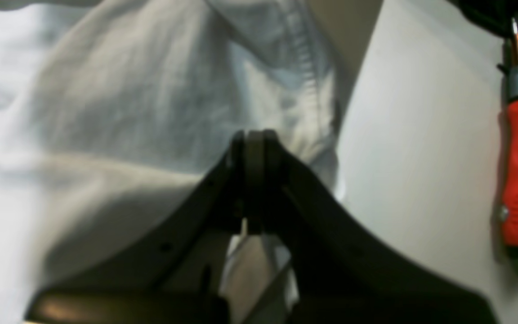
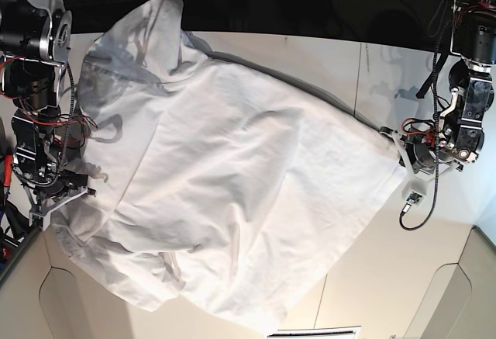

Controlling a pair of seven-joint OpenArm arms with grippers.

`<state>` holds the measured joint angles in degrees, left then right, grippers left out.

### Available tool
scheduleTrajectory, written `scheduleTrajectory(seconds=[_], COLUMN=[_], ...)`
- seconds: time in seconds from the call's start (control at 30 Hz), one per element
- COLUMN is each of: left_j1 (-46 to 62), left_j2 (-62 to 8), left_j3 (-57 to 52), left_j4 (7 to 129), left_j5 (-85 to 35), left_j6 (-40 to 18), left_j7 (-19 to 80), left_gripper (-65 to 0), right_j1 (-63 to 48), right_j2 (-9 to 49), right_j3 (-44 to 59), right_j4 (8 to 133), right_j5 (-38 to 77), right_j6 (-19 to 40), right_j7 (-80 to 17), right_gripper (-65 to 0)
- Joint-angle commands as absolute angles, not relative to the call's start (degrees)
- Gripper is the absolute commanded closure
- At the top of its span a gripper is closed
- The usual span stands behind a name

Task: Layout the t-shirt on the table in an organized manner, then fold the t-shirt properly
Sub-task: 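Pull the shirt edges outward with both grippers to spread it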

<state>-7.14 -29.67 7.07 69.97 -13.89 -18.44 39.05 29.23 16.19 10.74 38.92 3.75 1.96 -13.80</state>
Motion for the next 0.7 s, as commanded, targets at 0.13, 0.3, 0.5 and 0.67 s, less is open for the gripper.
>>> scheduleTrajectory(seconds=[0.13,0.3,0.5,0.67], left_j1=[-8.1,-8.3,-9.9,-11.4], left_j2=[-30.7,-30.6,-30.1,-29.1], left_j3=[6.6,6.6,6.6,6.6], left_j4=[70.3,70.3,70.7,70.8], left_j5=[-10.3,-10.5,-15.8,-17.9], left_j6=[-16.6,-15.4,-16.1,-18.5], left_j7=[38.3,35.7,33.4,32.6], left_gripper=[0.0,0.0,0.0,0.0], right_j1=[31.3,32.4,32.5,27.3], right_j2=[19.1,21.7,24.9,26.0], right_j3=[10.8,10.9,10.9,13.9], right_j4=[39.7,39.7,43.1,56.6], right_j5=[-1.6,0.1,10.3,21.6], right_j6=[1.2,0.2,11.4,18.8], right_j7=[-12.4,-12.4,-20.3,-33.9], right_gripper=[0.0,0.0,0.0,0.0])
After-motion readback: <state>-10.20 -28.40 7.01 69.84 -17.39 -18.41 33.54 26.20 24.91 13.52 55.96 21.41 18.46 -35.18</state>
